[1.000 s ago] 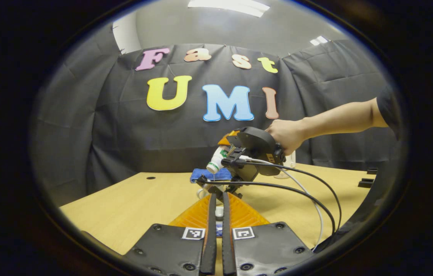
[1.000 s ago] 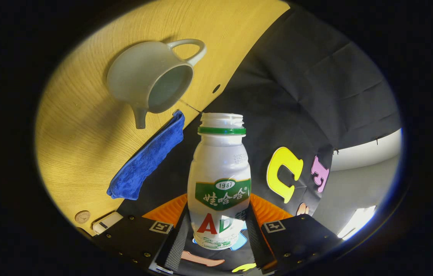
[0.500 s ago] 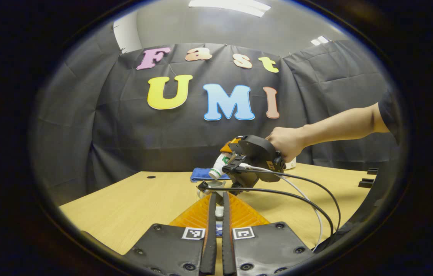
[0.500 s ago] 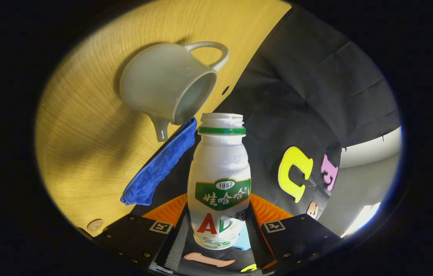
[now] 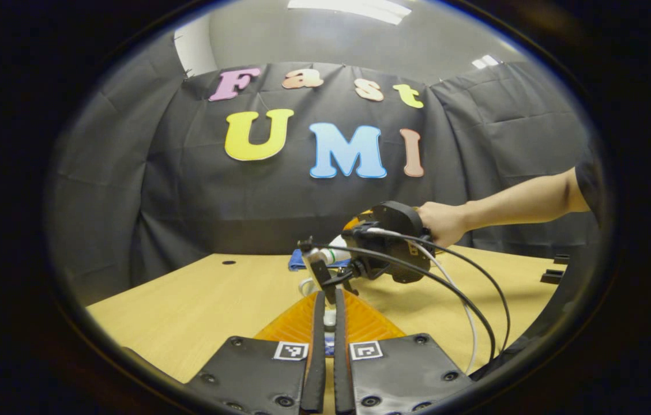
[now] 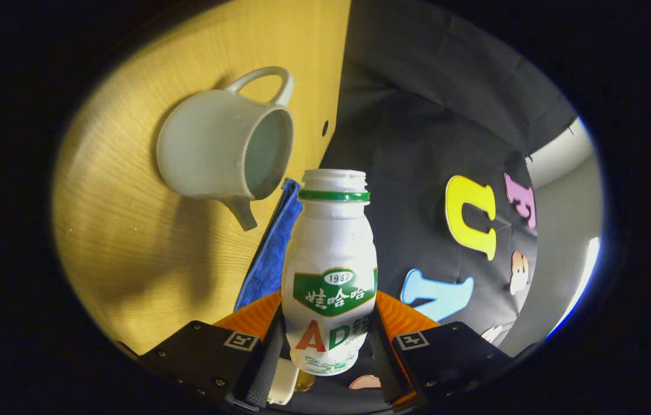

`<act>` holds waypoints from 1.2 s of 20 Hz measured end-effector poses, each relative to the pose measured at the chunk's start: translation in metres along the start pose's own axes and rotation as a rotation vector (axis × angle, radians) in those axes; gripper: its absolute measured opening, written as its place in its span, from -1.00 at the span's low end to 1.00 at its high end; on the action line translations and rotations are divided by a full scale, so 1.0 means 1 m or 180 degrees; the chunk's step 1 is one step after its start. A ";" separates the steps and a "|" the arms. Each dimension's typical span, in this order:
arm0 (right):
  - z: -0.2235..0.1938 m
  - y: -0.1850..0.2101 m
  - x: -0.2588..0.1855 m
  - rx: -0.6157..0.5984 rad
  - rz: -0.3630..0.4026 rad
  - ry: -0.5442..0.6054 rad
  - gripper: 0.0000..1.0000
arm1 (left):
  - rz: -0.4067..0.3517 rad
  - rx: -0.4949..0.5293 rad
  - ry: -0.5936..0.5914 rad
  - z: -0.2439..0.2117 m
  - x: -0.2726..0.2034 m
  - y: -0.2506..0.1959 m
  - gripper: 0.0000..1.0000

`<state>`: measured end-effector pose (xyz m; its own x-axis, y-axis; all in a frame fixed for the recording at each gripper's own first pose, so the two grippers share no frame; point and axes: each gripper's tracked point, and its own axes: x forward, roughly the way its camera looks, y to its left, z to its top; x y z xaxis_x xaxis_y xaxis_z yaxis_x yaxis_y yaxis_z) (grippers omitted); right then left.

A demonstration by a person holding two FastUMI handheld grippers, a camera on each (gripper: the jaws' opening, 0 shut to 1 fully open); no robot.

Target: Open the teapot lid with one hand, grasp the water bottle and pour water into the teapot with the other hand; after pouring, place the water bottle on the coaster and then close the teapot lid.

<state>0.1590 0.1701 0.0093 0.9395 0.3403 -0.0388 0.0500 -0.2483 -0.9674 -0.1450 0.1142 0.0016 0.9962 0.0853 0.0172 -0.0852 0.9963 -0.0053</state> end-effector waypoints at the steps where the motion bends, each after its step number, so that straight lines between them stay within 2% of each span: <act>1: 0.000 0.002 -0.001 0.0237 0.0046 -0.0001 0.43 | 0.0004 -0.0009 -0.0006 0.001 0.000 0.001 -0.67; 5: 0.005 0.021 -0.012 0.1565 0.0473 0.0031 0.43 | 0.0118 0.0023 -0.0015 0.002 0.009 0.014 -0.67; 8: 0.002 0.019 -0.026 0.2452 0.0639 0.0065 0.42 | 0.0194 0.0052 -0.0102 0.017 0.022 0.024 -0.67; 9: -0.001 0.018 -0.032 0.2714 0.0663 0.0056 0.43 | 0.0198 0.0050 -0.0144 0.023 0.026 0.026 -0.75; 10: -0.004 0.014 -0.038 0.2969 0.0666 0.0047 0.43 | 0.0193 0.0024 -0.0172 0.029 0.033 0.027 -0.75; 13: -0.013 0.011 -0.058 0.3782 0.0777 -0.0005 0.43 | 0.0113 -0.0053 -0.0273 0.046 0.063 0.028 -0.67; 14: -0.014 0.010 -0.066 0.4075 0.0874 -0.0052 0.43 | 0.0114 -0.0008 -0.0340 0.054 0.078 0.029 -0.75; 16: -0.017 0.003 -0.082 0.4628 0.1101 -0.0191 0.43 | 0.0101 0.0078 -0.0298 0.054 0.111 0.030 -0.76; 17: -0.025 -0.008 -0.086 0.4837 0.1159 -0.0219 0.42 | 0.0058 0.0068 -0.0263 0.052 0.127 0.026 -0.75; 19: -0.044 -0.020 -0.089 0.5071 0.1115 -0.0236 0.42 | -0.0015 0.0018 -0.0185 0.047 0.157 0.020 -0.75; 22: -0.071 -0.018 -0.101 0.5199 0.0911 -0.0210 0.42 | -0.0001 -0.0053 -0.0038 0.032 0.192 0.022 -0.67; 24: -0.088 -0.007 -0.117 0.5266 0.0834 -0.0180 0.43 | 0.0009 -0.0089 0.0044 0.023 0.210 0.021 -0.76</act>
<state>0.0788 0.0519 0.0432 0.8498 0.4862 -0.2036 -0.5164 0.8454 -0.1366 0.0625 0.1529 0.0278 0.9961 0.0879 0.0034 -0.0877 0.9956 -0.0334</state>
